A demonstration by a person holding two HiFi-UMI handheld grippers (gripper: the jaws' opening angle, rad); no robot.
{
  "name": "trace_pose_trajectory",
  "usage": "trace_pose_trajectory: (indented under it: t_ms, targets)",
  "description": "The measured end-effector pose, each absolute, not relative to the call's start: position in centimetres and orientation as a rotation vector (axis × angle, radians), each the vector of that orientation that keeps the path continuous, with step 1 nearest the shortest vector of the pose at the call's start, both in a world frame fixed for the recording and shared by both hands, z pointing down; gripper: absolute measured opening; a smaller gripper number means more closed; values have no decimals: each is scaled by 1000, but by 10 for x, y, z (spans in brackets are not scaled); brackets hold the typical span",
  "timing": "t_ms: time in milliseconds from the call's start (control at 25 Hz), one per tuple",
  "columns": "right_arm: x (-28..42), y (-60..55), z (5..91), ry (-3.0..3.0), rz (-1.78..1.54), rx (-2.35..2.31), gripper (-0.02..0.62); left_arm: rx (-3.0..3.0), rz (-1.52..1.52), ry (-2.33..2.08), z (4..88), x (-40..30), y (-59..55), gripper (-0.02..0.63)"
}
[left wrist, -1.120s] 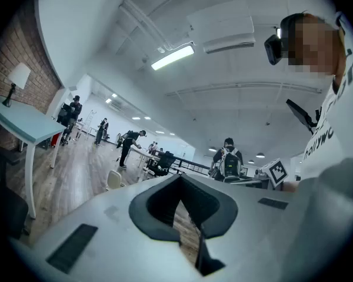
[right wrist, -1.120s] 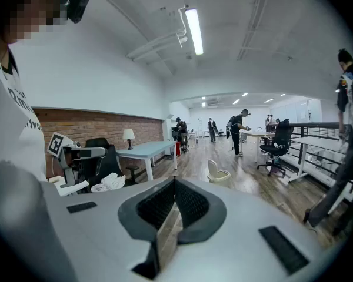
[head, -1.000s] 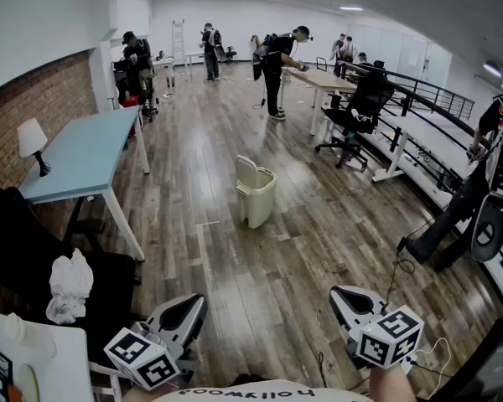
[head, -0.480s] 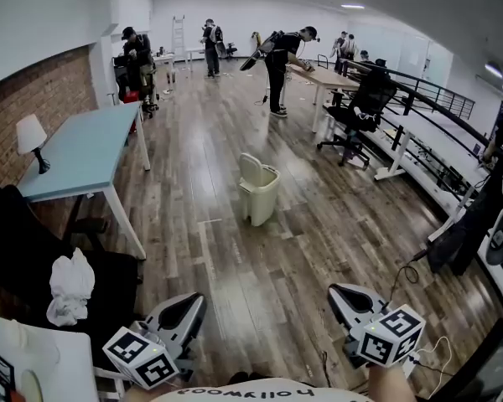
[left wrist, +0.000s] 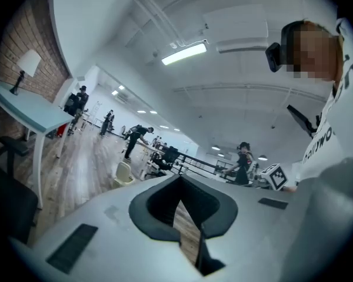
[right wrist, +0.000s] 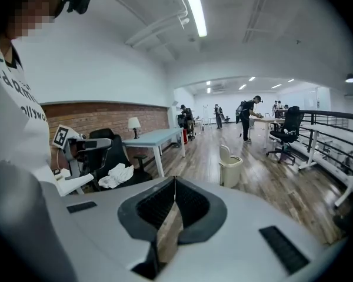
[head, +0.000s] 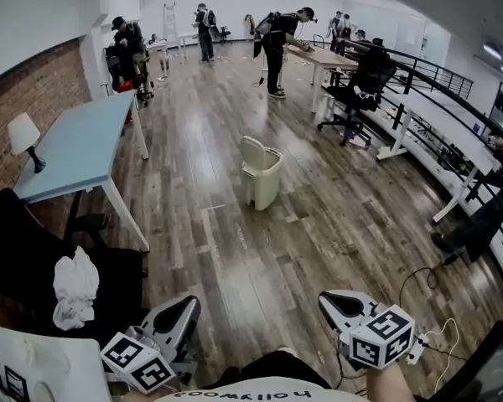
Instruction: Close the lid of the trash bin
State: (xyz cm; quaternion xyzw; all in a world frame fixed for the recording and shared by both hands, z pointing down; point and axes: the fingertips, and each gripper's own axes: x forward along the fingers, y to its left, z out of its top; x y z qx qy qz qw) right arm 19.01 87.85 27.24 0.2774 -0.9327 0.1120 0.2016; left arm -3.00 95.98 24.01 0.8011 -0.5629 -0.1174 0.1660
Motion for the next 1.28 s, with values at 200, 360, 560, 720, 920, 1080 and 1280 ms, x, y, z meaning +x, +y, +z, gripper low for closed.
trace_pose_trajectory:
  t_ms: [200, 360, 560, 720, 920, 1080, 1280]
  targets:
    - [175, 857, 283, -2590, 278, 742, 11, 2207, -292, -1658, 264, -53, 942, 6]
    - [167, 827, 294, -2559, 257, 686, 11, 2128, -288, -1816, 268, -83, 918, 6]
    - [167, 771, 285, -2606, 234, 675, 11, 2110, -243, -1837, 270, -90, 868, 6]
    - [165, 718, 276, -2659, 226, 656, 9, 2040, -259, -1957, 265, -99, 828, 6]
    - [162, 660, 275, -2676, 216, 597, 11, 1983, -270, -1960, 268, -92, 782, 6]
    - [160, 625, 283, -2674, 199, 545, 11, 1981, -281, -1957, 271, -82, 743, 6]
    - [166, 590, 292, -2668, 240, 529, 11, 1991, -284, -1915, 277, -60, 707, 6]
